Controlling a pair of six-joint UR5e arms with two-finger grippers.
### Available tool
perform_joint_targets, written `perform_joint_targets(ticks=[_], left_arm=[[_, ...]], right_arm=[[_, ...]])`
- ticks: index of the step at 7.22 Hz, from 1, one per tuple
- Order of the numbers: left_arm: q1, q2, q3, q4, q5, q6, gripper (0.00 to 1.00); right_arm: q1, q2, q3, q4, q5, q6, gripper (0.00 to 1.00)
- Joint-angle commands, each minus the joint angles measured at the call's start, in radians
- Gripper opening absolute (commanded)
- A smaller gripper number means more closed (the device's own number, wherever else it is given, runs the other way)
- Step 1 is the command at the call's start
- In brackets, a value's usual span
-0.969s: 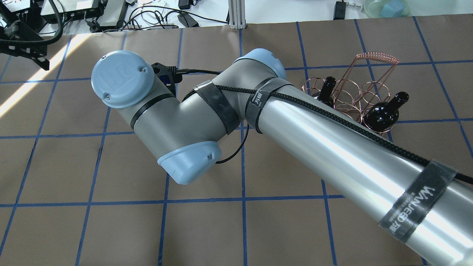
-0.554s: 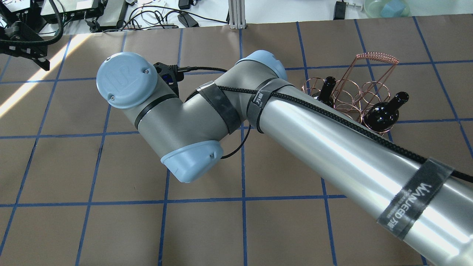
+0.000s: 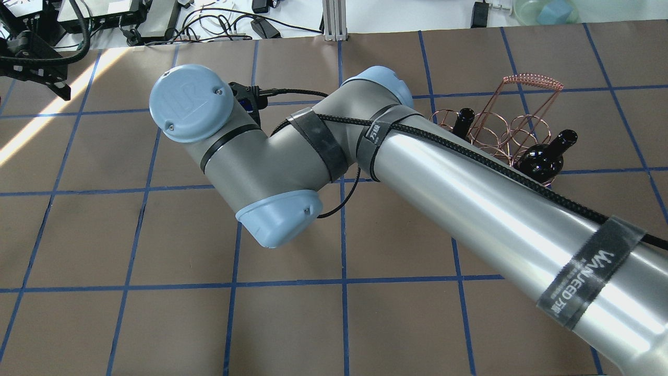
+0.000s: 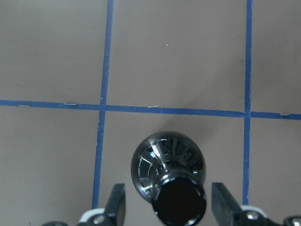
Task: Place wine into wine basket
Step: 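Lower the right gripper and close it around the bottle neck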
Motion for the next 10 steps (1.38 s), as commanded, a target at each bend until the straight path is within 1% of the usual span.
perform_joint_targets(ticks=[1,2,4,6,8,9,10], left_arm=[[0.0,0.0,-0.001,0.001,0.0,0.0,1.0],[0.0,0.0,-0.001,-0.001,0.0,0.0,1.0],[0.0,0.002,-0.002,-0.001,0.0,0.0,1.0],[-0.003,0.002,-0.004,-0.001,0.0,0.0,1.0],[-0.002,0.002,-0.004,-0.001,0.0,0.0,1.0],[-0.002,0.002,-0.004,-0.001,0.0,0.0,1.0],[-0.002,0.002,-0.004,-0.001,0.0,0.0,1.0]], right_arm=[[-0.007,0.003,0.0,-0.018,0.003,-0.001,0.65],[-0.007,0.004,0.0,-0.023,0.002,0.001,0.65],[-0.007,0.004,0.0,-0.024,0.005,0.004,0.37],[-0.007,0.004,0.0,-0.024,0.002,-0.004,0.22],[-0.011,-0.008,-0.001,-0.021,0.003,-0.004,0.0],[-0.03,-0.032,-0.006,-0.008,0.0,-0.008,0.0],[-0.056,-0.089,-0.004,0.074,-0.006,-0.026,0.0]])
